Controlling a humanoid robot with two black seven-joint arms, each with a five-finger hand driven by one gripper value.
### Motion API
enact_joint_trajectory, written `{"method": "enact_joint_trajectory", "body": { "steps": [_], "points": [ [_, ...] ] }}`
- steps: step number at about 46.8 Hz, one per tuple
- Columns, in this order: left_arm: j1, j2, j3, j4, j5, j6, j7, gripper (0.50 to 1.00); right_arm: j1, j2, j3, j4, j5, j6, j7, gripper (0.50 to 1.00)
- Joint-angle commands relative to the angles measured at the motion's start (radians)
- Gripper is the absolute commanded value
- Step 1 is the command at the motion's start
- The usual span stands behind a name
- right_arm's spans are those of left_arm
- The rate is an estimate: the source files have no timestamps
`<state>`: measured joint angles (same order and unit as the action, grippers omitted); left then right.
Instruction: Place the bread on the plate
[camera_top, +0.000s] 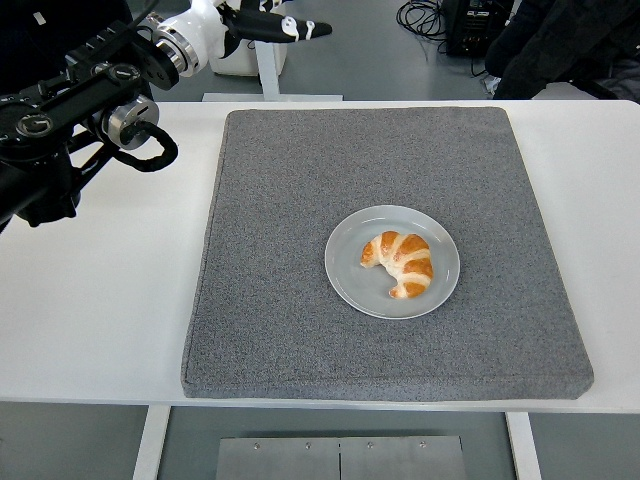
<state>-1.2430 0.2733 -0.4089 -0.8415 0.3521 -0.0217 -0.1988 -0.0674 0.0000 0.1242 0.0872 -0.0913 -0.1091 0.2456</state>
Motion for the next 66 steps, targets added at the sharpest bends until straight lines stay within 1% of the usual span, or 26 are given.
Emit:
{"method": "enact_joint_trajectory", "body": {
  "steps": [1,3,6,11,15,21,27,33,36,47,66],
  "points": [
    [0.031,-0.046,-0.067,0.074,-0.035,-0.021,0.002,0.984,0.000,0.000,0.000,0.000,-0.001,0.000,0.000,1.000],
    [0.046,-0.069,-0.090,0.107,-0.044,-0.029,0.002,0.984,0.000,0.000,0.000,0.000,0.001,0.000,0.000,1.000],
    [0.059,-0.101,-0.120,0.127,-0.061,-0.035,0.004,0.984,0.000,0.000,0.000,0.000,0.001,0.000,0.000,1.000],
    [0.076,-0.121,-0.131,0.160,-0.085,-0.043,0.004,0.984,-0.002,0.000,0.000,-0.001,0.001,0.000,0.000,1.000],
    [0.082,-0.141,-0.133,0.206,-0.126,-0.066,0.004,0.984,-0.002,0.000,0.000,0.000,0.001,0.000,0.000,1.000],
    [0.085,-0.183,-0.146,0.309,-0.222,-0.112,0.004,0.984,-0.002,0.000,0.000,0.002,-0.001,0.000,0.000,1.000],
    [0.085,-0.239,-0.150,0.396,-0.235,-0.129,0.007,0.984,-0.002,0.000,0.000,0.000,0.001,0.000,0.000,1.000],
    [0.105,-0.270,-0.153,0.429,-0.239,-0.156,0.007,0.984,0.001,0.000,0.002,0.002,0.001,0.000,0.000,1.000],
    [0.118,-0.273,-0.156,0.432,-0.242,-0.172,0.007,0.984,0.005,0.000,0.002,0.002,0.001,0.000,0.000,1.000],
    [0.151,-0.273,-0.160,0.470,-0.295,-0.179,0.001,0.984,0.005,0.000,0.002,0.005,-0.001,0.002,0.000,1.000],
    [0.151,-0.273,-0.162,0.472,-0.298,-0.179,-0.001,0.984,0.003,0.000,0.002,-0.003,0.001,-0.001,0.000,1.000]
  ]
}}
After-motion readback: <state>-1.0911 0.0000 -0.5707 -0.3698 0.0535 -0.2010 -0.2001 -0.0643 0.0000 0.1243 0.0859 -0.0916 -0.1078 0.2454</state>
